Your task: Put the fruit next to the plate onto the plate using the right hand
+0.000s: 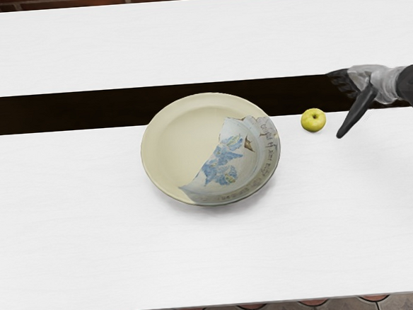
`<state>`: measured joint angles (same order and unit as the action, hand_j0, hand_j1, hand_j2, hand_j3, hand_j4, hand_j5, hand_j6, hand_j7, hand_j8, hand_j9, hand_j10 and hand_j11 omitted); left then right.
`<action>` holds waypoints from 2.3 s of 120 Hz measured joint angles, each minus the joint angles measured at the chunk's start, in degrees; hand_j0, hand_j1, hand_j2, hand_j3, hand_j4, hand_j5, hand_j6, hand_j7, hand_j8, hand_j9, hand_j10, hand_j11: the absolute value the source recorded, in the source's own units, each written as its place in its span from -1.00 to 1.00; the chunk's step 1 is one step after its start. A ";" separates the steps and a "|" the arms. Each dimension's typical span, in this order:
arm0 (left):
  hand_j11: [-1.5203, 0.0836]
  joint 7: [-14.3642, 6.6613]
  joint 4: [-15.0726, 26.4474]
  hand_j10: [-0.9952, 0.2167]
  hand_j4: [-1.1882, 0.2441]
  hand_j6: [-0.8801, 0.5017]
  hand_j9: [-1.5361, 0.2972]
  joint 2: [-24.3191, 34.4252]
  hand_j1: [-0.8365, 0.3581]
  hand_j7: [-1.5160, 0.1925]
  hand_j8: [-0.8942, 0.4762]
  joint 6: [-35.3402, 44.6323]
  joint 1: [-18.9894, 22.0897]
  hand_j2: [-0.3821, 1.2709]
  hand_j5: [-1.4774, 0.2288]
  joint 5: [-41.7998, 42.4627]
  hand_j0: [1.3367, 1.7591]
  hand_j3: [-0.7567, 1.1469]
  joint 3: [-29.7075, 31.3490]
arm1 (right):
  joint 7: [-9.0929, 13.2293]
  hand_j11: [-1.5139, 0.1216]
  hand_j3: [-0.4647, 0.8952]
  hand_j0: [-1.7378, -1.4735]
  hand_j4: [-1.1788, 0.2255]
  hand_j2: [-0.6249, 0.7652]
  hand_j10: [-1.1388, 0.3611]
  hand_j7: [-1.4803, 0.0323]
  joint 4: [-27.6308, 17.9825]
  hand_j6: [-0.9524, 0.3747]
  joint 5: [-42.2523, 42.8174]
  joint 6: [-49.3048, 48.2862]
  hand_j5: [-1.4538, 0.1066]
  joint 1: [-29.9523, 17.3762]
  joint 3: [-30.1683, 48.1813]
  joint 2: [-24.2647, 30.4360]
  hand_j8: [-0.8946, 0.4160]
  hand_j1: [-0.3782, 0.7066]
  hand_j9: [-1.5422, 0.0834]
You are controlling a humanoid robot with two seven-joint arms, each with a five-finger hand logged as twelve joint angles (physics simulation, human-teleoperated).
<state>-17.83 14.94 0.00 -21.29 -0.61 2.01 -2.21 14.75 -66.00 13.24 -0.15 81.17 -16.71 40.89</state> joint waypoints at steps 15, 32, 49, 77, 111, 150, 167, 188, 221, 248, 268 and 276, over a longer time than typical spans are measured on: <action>0.90 -0.01 0.00 0.64 0.66 0.27 0.68 0.00 0.98 0.77 0.31 0.01 0.00 -0.54 0.73 0.00 0.52 -0.21 0.01 | 8.47 0.81 -0.32 -0.40 0.64 -0.11 0.48 0.91 2.02 0.39 4.26 2.37 0.82 1.35 -0.19 -6.29 0.32 -0.89 0.85; 0.90 -0.01 0.00 0.64 0.66 0.27 0.68 0.00 0.98 0.77 0.31 0.01 0.00 -0.54 0.73 0.00 0.52 -0.21 0.01 | 16.79 0.81 -0.32 -0.40 0.64 -0.11 0.48 0.91 8.29 0.39 7.80 3.12 0.82 4.06 -2.88 -15.75 0.32 -0.88 0.85; 0.90 -0.01 0.00 0.64 0.66 0.27 0.68 0.00 0.98 0.77 0.31 0.01 0.00 -0.54 0.73 0.01 0.52 -0.21 0.01 | 19.36 0.81 -0.32 -0.40 0.63 -0.11 0.48 0.91 15.83 0.39 8.84 3.20 0.81 6.89 -7.17 -24.90 0.32 -0.88 0.85; 0.90 -0.01 0.00 0.64 0.66 0.27 0.68 0.00 0.98 0.77 0.31 0.01 0.00 -0.54 0.73 0.01 0.52 -0.20 0.02 | 20.16 0.80 -0.32 -0.40 0.63 -0.11 0.48 0.91 21.87 0.39 9.13 4.93 0.81 5.47 -13.79 -33.58 0.32 -0.88 0.85; 0.90 0.00 0.00 0.64 0.66 0.27 0.68 0.00 0.98 0.77 0.31 0.01 0.00 -0.54 0.73 0.01 0.52 -0.20 0.02 | 20.24 0.80 -0.32 -0.40 0.63 -0.11 0.48 0.91 24.24 0.39 9.16 7.81 0.81 2.86 -16.10 -34.00 0.32 -0.88 0.85; 0.90 -0.01 0.00 0.64 0.66 0.27 0.68 0.00 0.98 0.77 0.31 0.02 0.00 -0.54 0.73 0.01 0.52 -0.20 0.01 | 20.25 0.74 -0.32 -0.40 0.58 -0.12 0.42 0.84 28.17 0.32 9.24 12.87 0.75 -0.26 -16.34 -34.21 0.25 -0.79 0.79; 0.90 -0.01 0.00 0.64 0.66 0.27 0.68 0.00 0.98 0.77 0.31 0.01 0.00 -0.54 0.73 0.01 0.52 -0.20 0.01 | 20.25 0.66 -0.32 -0.40 0.50 -0.13 0.35 0.75 28.46 0.24 9.25 13.97 0.66 -0.59 -16.09 -34.22 0.17 -0.68 0.70; 0.90 -0.01 0.00 0.64 0.66 0.27 0.68 0.00 0.98 0.77 0.31 0.01 0.00 -0.54 0.73 0.01 0.52 -0.20 0.01 | 20.25 0.54 -0.32 -0.40 0.39 -0.08 0.25 0.62 28.54 0.13 9.18 14.23 0.53 -0.73 -15.71 -34.27 0.06 -0.51 0.58; 0.90 0.00 0.00 0.64 0.66 0.27 0.68 0.00 0.98 0.77 0.31 0.01 0.00 -0.54 0.73 0.01 0.52 -0.21 0.01 | 20.27 0.44 -0.32 -0.40 0.31 -0.10 0.17 0.51 28.47 0.04 9.12 13.91 0.43 -1.35 -14.32 -34.76 -0.04 -0.40 0.48; 0.90 -0.01 0.00 0.64 0.66 0.27 0.68 0.00 0.98 0.77 0.31 0.00 0.00 -0.54 0.73 0.01 0.52 -0.20 0.01 | 20.25 0.36 -0.32 -0.40 0.24 -0.10 0.11 0.43 28.44 -0.03 9.08 13.60 0.35 -1.28 -13.92 -34.83 -0.11 -0.29 0.40; 0.90 -0.01 0.00 0.64 0.66 0.27 0.68 0.00 0.98 0.77 0.31 0.01 0.00 -0.54 0.73 0.01 0.52 -0.21 0.01 | 20.25 0.28 -0.32 -0.40 0.16 -0.07 0.04 0.34 28.46 -0.11 9.08 13.59 0.26 -1.37 -13.88 -34.89 -0.19 -0.18 0.32; 0.90 -0.01 0.00 0.64 0.66 0.27 0.68 0.00 0.98 0.77 0.31 0.01 0.00 -0.54 0.73 0.01 0.52 -0.21 0.01 | 20.25 0.25 -0.32 -0.40 0.14 -0.07 0.01 0.31 28.46 -0.14 9.09 13.58 0.23 -1.41 -13.87 -34.91 -0.21 -0.14 0.29</action>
<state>-17.84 14.94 0.00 -21.27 -0.62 2.02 -2.20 35.00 -37.53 22.32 13.43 79.76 -30.59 5.98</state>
